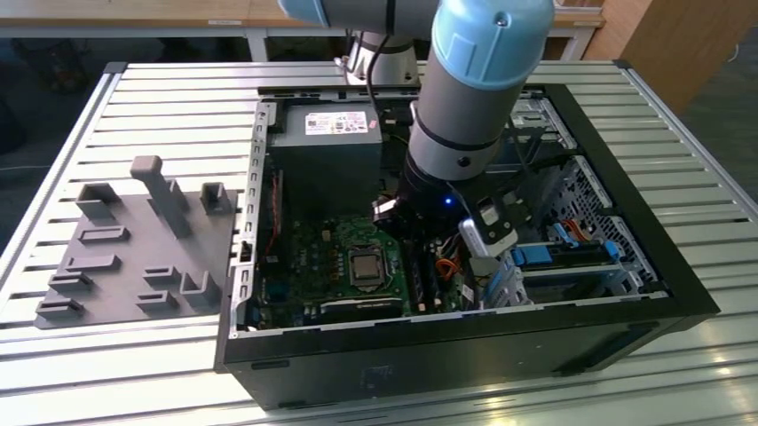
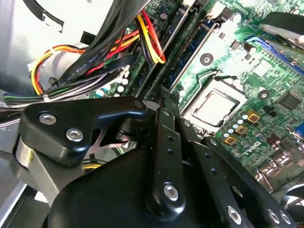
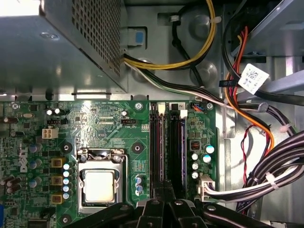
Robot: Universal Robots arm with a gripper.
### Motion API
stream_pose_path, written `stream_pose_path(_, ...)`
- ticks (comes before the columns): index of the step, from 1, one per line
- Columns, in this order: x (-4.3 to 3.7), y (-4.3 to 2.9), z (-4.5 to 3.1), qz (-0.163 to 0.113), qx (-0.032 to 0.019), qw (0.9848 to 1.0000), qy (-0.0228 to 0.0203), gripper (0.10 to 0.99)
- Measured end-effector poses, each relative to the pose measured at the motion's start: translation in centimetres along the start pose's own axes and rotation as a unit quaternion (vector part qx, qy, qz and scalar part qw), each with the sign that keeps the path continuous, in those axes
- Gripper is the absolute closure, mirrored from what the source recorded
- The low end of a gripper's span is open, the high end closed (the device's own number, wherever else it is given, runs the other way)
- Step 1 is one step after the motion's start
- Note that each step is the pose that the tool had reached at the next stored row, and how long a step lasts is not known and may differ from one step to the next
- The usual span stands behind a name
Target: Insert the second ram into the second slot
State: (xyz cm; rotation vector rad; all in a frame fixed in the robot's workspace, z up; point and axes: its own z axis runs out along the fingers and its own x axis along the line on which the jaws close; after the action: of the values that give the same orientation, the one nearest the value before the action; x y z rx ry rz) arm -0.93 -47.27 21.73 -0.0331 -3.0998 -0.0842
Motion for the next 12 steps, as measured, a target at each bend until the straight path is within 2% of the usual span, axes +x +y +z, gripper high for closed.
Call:
stream_pose_path(7, 0.0, -0.04, 0.22, 0.0, 0.0001, 1.0, 0.0, 0.98)
stream_pose_path(9, 0.01, 0.03, -0.05, 0.0, -0.0022, 1.0, -0.0004, 0.98)
stream_pose_path(12, 0.08, 0.07, -1.18, 0.0, -0.0027, 1.0, 0.0, 0.98)
